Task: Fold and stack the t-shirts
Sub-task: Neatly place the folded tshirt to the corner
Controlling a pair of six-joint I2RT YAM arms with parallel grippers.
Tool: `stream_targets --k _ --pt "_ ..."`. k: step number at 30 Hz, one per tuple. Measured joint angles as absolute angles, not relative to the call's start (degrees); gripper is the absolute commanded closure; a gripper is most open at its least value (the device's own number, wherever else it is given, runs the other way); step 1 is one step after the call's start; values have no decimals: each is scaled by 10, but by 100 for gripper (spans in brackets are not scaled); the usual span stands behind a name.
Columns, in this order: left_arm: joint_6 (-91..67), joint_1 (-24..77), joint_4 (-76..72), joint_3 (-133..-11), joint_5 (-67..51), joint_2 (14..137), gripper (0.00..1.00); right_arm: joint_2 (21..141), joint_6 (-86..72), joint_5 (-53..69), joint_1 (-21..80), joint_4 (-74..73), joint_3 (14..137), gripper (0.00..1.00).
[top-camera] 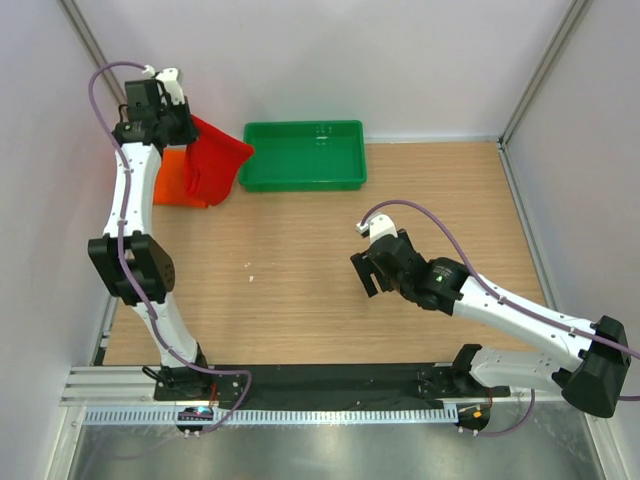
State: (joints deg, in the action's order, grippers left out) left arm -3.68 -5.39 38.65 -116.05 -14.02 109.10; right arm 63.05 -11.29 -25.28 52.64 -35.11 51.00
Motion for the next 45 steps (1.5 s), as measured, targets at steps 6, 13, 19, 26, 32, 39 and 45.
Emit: stream_targets --k 6,13,19,26,32,39,45 --pt "-39 -54 385 -1158 -140 1091 100 630 -111 -251 526 -348 510 17" --pt "-27 -54 385 -1159 -131 1099 100 631 -111 -249 519 -347 510 17" --pt "-22 -63 388 -1188 -131 1151 100 646 -111 -246 514 -343 510 17" --pt "-13 -76 387 -1198 -124 1173 100 668 -110 -238 508 -335 510 16" --pt "8 -96 384 -1263 -131 1220 100 680 -109 -231 499 -333 510 16" --pt "33 -119 385 -1353 -148 1309 100 699 -104 -217 477 -332 518 17" --pt "52 -133 383 -1393 -152 1365 100 731 -98 -194 455 -331 525 17"
